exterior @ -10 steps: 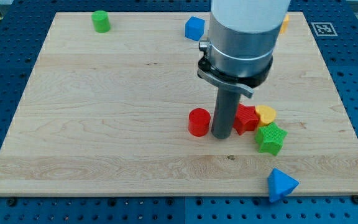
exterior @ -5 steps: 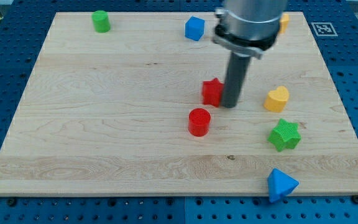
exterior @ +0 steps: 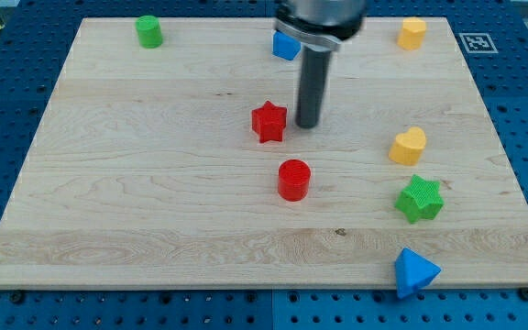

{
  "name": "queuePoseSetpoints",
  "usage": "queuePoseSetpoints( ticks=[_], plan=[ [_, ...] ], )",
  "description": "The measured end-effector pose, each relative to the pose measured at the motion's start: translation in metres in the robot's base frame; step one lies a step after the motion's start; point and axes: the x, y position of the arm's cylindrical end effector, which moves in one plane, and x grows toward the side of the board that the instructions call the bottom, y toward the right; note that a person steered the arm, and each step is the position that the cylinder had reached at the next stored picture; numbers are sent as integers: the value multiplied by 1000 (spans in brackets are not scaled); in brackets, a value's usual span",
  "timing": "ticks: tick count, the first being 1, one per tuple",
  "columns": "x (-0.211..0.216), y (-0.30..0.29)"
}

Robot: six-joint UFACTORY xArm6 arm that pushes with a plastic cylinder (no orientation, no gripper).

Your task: Place the red star below the green circle

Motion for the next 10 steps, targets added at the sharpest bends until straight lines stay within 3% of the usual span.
queuePoseSetpoints(
  ticks=[2,3,5,6,8,10],
  plan=[
    [2,-136],
    [0,-125],
    [11,-45],
    [52,-59],
    [46,-162],
    [46,-80]
  ],
)
